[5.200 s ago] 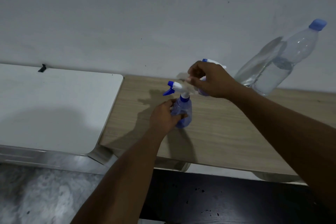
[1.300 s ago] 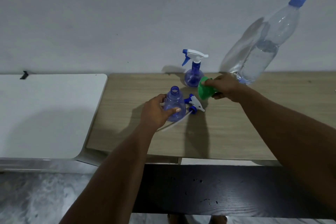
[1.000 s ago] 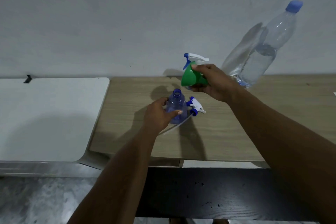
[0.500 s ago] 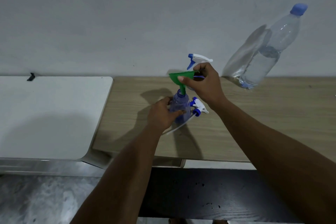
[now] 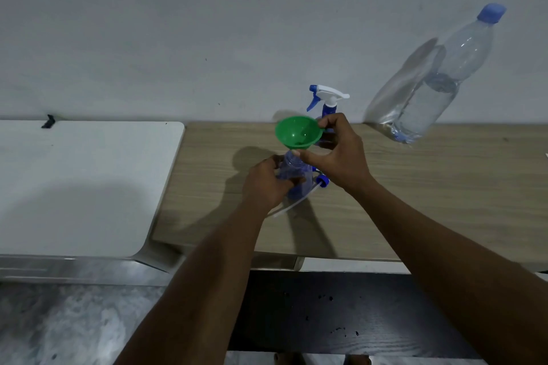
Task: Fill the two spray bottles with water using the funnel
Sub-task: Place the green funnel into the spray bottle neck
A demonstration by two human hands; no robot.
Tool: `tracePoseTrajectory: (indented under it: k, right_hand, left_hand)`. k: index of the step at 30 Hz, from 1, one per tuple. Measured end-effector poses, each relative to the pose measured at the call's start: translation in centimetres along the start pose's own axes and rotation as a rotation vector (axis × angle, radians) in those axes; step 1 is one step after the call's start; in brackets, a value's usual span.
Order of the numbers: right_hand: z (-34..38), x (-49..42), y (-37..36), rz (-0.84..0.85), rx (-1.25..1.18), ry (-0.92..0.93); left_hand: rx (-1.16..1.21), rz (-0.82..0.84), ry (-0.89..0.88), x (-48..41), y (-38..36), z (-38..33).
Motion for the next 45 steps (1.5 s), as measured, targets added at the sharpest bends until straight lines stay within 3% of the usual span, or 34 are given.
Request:
tracePoseTrajectory:
  k: [25, 30, 33, 36, 41, 45]
  right_hand:
    - [0.5, 0.1, -0.9, 0.118, 0.017, -0.112]
    - [1.1, -0.3, 1.6, -0.003, 0.006, -0.123]
    - [0.9, -0.7, 5.3, -0.172, 0.029, -0.124]
    - [-0.3, -1.2, 9.3, -0.275, 0.153, -0.186]
    - [-2.9, -1.8, 16.2, -0.377, 0.260, -0.298]
    - [-2.3, -3.5, 22.0, -0.451, 0.320, -0.260]
  left_hand:
    - [0.116, 0.047, 0.003, -0.1, -0.6, 0.0]
    - [0.018, 0.039, 0.026, 0.5, 0.0, -0.3]
    - [-0.079, -0.105, 0.024, 2.1, 1.6, -0.4]
    - [-0.181, -0.224, -0.116, 4.6, 1.9, -1.8]
    - [-0.349, -0.079, -0.311, 7.7, -3.0, -5.9]
    - [-0.266, 0.036, -0.380, 6.6, -8.1, -12.1]
Point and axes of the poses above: each hand's wrist, its own x-axis away from the middle knuckle, its own y-axis out of the back of the hand, z = x × y, the point moved 10 cm from there along -x, towards the middle knuckle, and after that the axes turned 5 degrees about -x, right-handed, at the moved point
